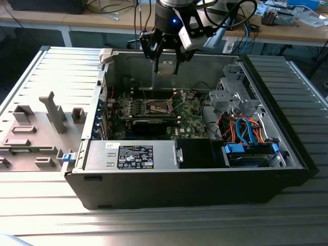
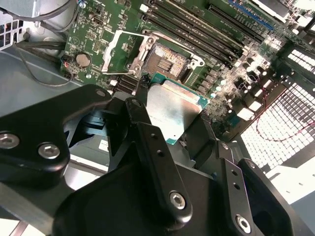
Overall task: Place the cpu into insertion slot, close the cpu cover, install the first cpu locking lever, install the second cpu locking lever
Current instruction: 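Place the cpu into insertion slot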
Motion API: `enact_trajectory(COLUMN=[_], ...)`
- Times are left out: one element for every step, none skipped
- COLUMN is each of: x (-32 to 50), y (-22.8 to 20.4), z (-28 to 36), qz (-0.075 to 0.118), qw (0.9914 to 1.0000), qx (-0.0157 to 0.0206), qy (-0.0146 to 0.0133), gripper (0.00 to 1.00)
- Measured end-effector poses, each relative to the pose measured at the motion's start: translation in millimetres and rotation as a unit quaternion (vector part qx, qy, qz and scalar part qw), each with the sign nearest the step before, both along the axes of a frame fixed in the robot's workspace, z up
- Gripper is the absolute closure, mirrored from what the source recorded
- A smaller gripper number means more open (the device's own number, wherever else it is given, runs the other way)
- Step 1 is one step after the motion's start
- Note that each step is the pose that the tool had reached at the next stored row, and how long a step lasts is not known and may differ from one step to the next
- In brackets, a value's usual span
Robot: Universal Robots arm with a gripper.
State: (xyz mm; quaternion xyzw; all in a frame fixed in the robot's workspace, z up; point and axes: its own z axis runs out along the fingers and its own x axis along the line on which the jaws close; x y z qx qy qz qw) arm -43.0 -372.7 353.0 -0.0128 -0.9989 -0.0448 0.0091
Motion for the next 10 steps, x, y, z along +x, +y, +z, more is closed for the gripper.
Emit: enact_trajectory(x=[0.0,0.0,0.0,0.0,0.0,0.0,0.0,0.0,0.0,0.0], y=[-0.5,-1.2,-1.6,-1.9,-2.2,-2.5,-2.8,-3.3,-3.8,-4.0], z=[-0.6,-1.3,-1.8,-2.1,-2.4,-2.8,-3.0,-3.8,-4.2,-4.5], qz=[0.000,0.000,0.000,0.000,0.000,0.000,0.000,0.000,0.000,0.000], qw=[1.00000,1.00000,1.00000,1.00000,1.00000,1.00000,1.00000,1.00000,1.00000,1.00000], qx=[0.0000,0.0000,0.0000,0.0000,0.0000,0.0000,0.0000,0.0000,0.0000,0.0000], qy=[0.0000,0.0000,0.0000,0.0000,0.0000,0.0000,0.0000,0.0000,0.0000,0.0000], gripper=[0.46,0.46,0.46,0.46,0.46,0.46,0.46,0.46,0.46,0.46])
